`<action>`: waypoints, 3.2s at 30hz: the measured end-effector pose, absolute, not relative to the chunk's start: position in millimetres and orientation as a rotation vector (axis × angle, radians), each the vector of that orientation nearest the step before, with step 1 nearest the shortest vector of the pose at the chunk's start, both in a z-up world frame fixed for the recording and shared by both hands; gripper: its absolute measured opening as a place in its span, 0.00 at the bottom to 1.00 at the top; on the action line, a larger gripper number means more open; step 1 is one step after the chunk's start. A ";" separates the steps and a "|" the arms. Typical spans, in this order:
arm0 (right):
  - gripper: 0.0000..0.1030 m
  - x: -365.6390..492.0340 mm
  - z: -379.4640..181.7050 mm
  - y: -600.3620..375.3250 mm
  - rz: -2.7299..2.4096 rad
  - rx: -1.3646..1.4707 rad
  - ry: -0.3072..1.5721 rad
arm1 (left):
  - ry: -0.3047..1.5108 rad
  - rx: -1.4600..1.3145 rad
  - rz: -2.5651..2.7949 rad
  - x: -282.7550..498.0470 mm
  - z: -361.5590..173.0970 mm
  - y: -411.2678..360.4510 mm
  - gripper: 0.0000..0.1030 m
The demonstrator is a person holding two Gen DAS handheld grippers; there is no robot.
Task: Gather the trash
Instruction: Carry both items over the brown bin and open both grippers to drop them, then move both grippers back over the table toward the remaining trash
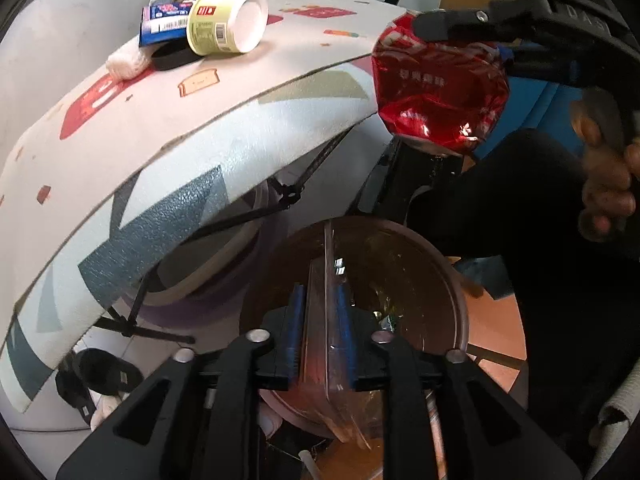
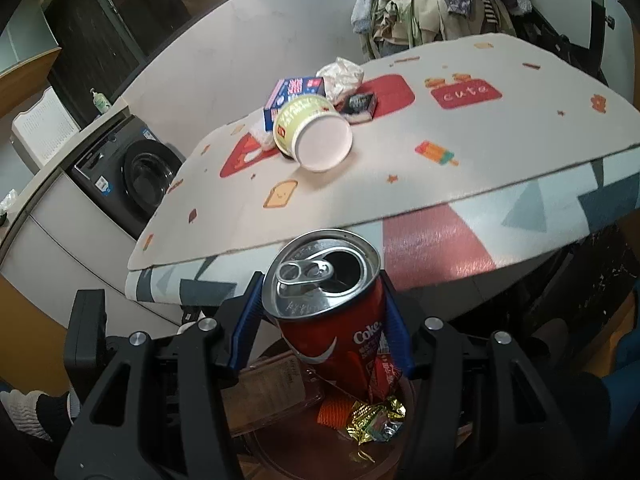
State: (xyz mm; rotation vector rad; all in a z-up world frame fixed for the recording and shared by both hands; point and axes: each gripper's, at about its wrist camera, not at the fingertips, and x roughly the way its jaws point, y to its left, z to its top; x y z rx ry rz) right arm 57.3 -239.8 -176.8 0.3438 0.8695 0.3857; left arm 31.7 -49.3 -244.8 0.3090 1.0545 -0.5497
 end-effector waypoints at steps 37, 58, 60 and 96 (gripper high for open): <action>0.54 58.0 -271.4 -165.5 0.433 0.046 1.253 | 0.719 0.042 -0.298 7.4 -179.7 18.7 0.94; 0.94 64.2 -265.9 -172.2 0.377 0.053 1.224 | 0.730 0.034 -0.294 8.8 -182.5 19.8 0.94; 0.94 64.4 -264.3 -173.1 0.373 0.055 1.214 | 0.731 0.035 -0.293 8.9 -182.7 19.8 0.94; 0.94 137.5 -163.9 -184.5 0.349 0.020 0.938 | 0.705 -0.142 -0.229 20.0 -169.4 50.7 0.94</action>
